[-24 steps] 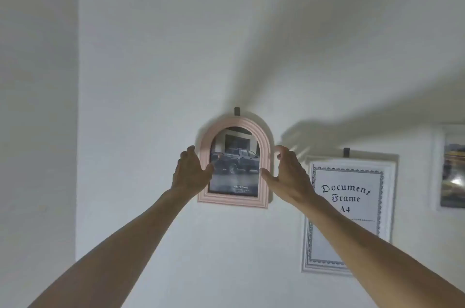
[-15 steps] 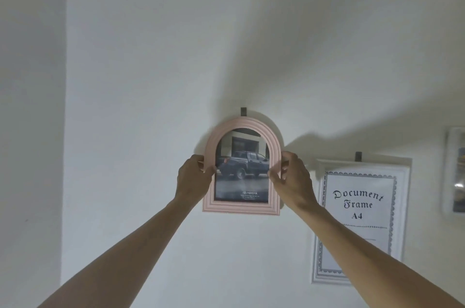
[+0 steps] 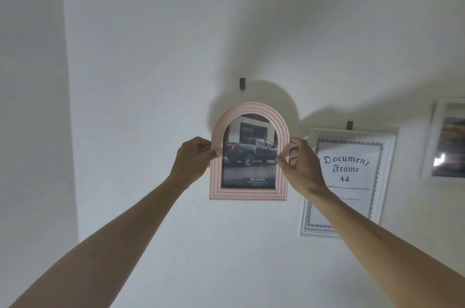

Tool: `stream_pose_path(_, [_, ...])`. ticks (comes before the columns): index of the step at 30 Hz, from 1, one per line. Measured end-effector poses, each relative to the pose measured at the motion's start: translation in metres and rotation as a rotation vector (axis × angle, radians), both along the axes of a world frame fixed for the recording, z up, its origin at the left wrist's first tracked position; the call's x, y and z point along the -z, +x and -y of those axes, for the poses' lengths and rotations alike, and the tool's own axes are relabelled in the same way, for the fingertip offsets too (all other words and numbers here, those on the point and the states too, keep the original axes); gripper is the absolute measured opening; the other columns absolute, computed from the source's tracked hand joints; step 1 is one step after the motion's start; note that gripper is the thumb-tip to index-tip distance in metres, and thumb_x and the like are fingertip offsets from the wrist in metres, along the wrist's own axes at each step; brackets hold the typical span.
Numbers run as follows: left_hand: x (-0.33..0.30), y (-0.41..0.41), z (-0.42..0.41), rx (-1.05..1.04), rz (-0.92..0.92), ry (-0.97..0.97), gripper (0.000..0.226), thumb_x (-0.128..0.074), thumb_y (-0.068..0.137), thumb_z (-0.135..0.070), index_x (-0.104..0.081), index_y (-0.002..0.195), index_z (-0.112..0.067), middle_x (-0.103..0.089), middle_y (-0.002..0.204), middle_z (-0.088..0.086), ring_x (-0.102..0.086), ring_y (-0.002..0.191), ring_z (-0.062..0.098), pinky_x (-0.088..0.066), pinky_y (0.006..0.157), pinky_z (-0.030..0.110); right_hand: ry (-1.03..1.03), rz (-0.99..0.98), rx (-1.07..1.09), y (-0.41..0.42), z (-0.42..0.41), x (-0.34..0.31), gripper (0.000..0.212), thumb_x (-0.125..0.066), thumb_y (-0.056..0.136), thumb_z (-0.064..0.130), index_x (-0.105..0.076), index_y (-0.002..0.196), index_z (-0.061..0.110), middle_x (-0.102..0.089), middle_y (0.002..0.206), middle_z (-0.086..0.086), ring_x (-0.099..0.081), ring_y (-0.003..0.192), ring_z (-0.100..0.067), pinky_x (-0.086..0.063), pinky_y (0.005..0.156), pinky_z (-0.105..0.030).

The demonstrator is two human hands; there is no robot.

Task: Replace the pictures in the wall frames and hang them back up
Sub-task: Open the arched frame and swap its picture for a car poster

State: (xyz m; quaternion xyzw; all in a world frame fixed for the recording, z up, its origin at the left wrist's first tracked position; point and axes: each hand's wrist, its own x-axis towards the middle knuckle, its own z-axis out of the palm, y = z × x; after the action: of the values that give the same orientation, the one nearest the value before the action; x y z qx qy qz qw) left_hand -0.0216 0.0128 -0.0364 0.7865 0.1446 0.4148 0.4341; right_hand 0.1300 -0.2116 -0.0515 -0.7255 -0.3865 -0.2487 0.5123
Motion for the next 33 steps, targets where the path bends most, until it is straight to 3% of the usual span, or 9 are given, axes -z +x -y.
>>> stream_pose_path(5, [0.037,-0.021,0.029,0.053,-0.066,-0.131,0.021,-0.083,0.075,-0.022,-0.068,0.089,-0.018,-0.072,0.089,0.002,-0.07,0.087,0.021,-0.06,0.075,0.036,-0.059,-0.121,-0.023,-0.014,0.029,0.045,0.037,-0.071,0.083,0.018,-0.052,0.114,0.023,-0.066,0.095,0.006,-0.063,0.089,-0.012,-0.054,0.081,-0.035])
stream_pose_path(8, [0.067,-0.031,0.047,0.065,-0.122,-0.192,0.023,-0.083,0.075,-0.02,-0.068,0.092,-0.014,-0.071,0.094,0.008,-0.07,0.088,0.023,-0.061,0.076,0.036,-0.071,-0.201,-0.022,-0.025,0.048,0.08,0.041,-0.072,0.084,0.018,-0.052,0.119,0.02,-0.065,0.098,0.004,-0.063,0.091,-0.014,-0.05,0.074,-0.015])
stream_pose_path(10, [0.089,-0.038,0.061,0.067,-0.168,-0.201,0.024,-0.083,0.075,-0.02,-0.068,0.093,-0.014,-0.069,0.095,0.008,-0.068,0.086,0.022,-0.059,0.073,0.032,-0.101,-0.271,-0.021,-0.031,0.062,0.104,0.046,-0.073,0.085,0.02,-0.05,0.125,0.016,-0.064,0.103,0.001,-0.063,0.09,-0.013,-0.049,0.071,-0.009])
stream_pose_path(14, [0.135,-0.055,0.095,0.049,-0.235,-0.184,0.024,-0.082,0.075,-0.025,-0.067,0.091,-0.016,-0.067,0.09,0.0,-0.064,0.08,0.015,-0.051,0.068,0.024,-0.229,-0.423,0.009,-0.043,0.091,0.154,0.06,-0.074,0.087,0.025,-0.042,0.137,0.014,-0.061,0.116,-0.005,-0.066,0.091,-0.017,-0.058,0.081,-0.032])
stream_pose_path(19, [0.198,-0.079,0.144,-0.025,-0.371,-0.012,0.021,-0.08,0.076,-0.026,-0.066,0.09,-0.018,-0.066,0.082,-0.009,-0.063,0.078,0.011,-0.051,0.074,0.026,-0.338,-0.681,0.011,-0.071,0.116,0.198,0.061,-0.065,0.089,0.038,-0.036,0.14,0.023,-0.057,0.123,0.003,-0.068,0.093,-0.018,-0.052,0.083,-0.033])
stream_pose_path(25, [0.26,-0.095,0.199,-0.079,-0.452,0.131,0.012,-0.069,0.082,-0.03,-0.06,0.089,-0.025,-0.064,0.08,-0.017,-0.061,0.076,0.006,-0.052,0.074,0.029,-0.236,-0.884,-0.176,-0.117,0.119,0.228,0.043,-0.062,0.085,0.053,-0.048,0.121,0.034,-0.065,0.111,0.009,-0.072,0.082,-0.007,-0.06,0.085,-0.041])
stream_pose_path(29, [0.286,-0.096,0.228,-0.092,-0.499,0.278,0.016,-0.059,0.091,-0.029,-0.058,0.102,-0.019,-0.064,0.092,-0.009,-0.063,0.077,0.015,-0.053,0.073,0.035,-0.15,-0.998,-0.204,-0.127,0.12,0.234,0.043,-0.068,0.088,0.042,-0.046,0.123,0.028,-0.065,0.111,0.003,-0.072,0.09,-0.013,-0.062,0.077,-0.036])
stream_pose_path(33, [0.309,-0.092,0.25,-0.095,-0.536,0.483,0.026,-0.058,0.094,-0.034,-0.056,0.109,-0.013,-0.063,0.101,-0.002,-0.066,0.077,0.024,-0.049,0.061,0.035,-0.071,-1.111,-0.185,-0.123,0.124,0.241,0.048,-0.07,0.085,0.019,-0.051,0.128,0.013,-0.072,0.103,-0.006,-0.075,0.082,-0.02,-0.063,0.07,-0.039])
